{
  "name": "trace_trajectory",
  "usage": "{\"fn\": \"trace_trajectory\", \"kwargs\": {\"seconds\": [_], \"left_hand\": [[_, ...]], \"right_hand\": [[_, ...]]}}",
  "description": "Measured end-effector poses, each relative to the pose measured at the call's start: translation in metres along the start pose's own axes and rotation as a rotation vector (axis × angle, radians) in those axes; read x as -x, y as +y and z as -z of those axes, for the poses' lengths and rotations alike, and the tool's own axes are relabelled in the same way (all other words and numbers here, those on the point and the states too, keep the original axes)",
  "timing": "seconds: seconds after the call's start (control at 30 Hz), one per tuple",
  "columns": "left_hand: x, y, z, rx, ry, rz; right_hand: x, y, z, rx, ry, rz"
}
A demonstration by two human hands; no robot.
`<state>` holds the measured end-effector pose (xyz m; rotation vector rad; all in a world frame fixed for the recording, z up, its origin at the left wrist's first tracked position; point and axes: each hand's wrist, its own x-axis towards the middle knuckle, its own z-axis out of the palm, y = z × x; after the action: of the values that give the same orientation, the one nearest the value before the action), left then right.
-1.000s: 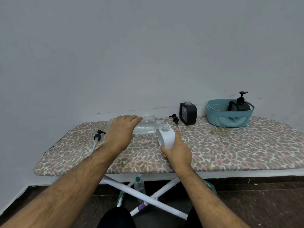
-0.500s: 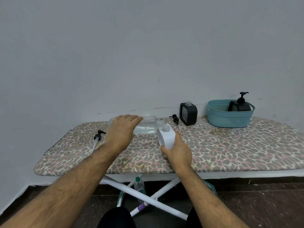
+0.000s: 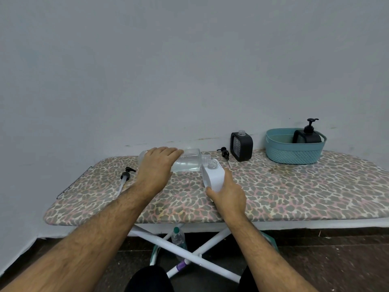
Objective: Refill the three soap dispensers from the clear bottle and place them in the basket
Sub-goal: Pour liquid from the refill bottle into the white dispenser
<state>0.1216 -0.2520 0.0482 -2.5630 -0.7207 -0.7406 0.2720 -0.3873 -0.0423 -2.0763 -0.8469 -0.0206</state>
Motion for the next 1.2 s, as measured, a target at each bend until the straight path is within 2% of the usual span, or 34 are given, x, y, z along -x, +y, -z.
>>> {"fn": "trace_trajectory", "kwargs": {"seconds": [1.2], "left_hand": [[-0.0012, -0.0008, -0.0016, 0.014, 0.028, -0.01]], "right_hand": [[-0.0019, 0.0011, -0.0018, 0.016, 0.006, -0.016]]}}
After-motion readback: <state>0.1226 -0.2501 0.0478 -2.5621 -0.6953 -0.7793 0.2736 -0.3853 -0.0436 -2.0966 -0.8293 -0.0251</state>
